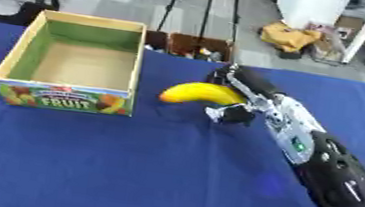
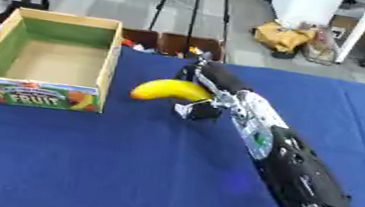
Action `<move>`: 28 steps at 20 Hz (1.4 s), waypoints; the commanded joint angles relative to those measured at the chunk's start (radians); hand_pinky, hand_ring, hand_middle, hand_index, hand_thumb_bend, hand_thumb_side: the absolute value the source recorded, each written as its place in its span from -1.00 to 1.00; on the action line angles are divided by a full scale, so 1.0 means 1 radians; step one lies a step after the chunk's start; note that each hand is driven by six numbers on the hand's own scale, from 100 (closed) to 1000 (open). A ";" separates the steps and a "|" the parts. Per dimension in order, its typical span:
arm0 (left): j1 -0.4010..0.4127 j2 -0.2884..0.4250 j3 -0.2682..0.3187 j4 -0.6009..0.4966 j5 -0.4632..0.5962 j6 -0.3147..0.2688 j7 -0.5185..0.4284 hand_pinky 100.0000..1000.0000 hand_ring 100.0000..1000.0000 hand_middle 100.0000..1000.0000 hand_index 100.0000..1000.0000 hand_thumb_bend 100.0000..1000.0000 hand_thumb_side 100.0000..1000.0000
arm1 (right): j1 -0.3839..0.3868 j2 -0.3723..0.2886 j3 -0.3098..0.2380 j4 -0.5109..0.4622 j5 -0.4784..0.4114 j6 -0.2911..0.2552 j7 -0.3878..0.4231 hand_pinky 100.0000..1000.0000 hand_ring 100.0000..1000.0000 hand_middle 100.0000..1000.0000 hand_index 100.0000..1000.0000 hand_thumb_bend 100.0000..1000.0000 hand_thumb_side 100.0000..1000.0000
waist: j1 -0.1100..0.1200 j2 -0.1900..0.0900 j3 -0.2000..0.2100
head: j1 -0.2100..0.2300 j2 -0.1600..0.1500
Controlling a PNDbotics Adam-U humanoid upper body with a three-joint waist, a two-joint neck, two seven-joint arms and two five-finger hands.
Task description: Pick up objects on the table and place them in the box.
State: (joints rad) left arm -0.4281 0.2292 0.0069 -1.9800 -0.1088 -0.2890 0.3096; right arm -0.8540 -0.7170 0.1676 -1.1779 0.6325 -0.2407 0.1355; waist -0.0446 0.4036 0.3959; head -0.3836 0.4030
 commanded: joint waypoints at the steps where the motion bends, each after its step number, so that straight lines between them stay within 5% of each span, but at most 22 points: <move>1: -0.002 0.010 0.007 -0.020 -0.004 0.003 0.000 -0.07 0.14 0.30 0.70 -1.00 0.82 | -0.022 -0.040 -0.004 -0.041 -0.032 0.014 -0.008 0.34 0.54 -0.24 0.10 -0.82 -0.56 | 0.005 -0.033 -0.002 | 0.004 0.001; 18: 0.002 0.017 0.004 -0.020 -0.011 0.004 -0.008 -0.07 0.14 0.31 0.70 -1.00 0.81 | -0.084 -0.069 0.001 -0.142 -0.175 0.077 -0.021 0.33 0.53 -0.27 0.07 -0.91 -0.56 | -0.008 -0.065 0.017 | -0.008 0.001; 28: -0.009 0.029 0.003 -0.020 -0.010 0.005 -0.011 -0.07 0.14 0.30 0.70 -1.00 0.81 | -0.168 -0.063 -0.002 -0.106 -0.177 0.087 -0.037 0.32 0.52 -0.28 0.06 -0.94 -0.55 | -0.027 -0.048 0.071 | -0.063 -0.024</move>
State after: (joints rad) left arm -0.4240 0.2312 0.0064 -1.9800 -0.1161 -0.2828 0.3019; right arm -0.9981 -0.7512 0.1739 -1.2821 0.4554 -0.1544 0.1051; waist -0.0790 0.3754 0.4699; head -0.4372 0.3940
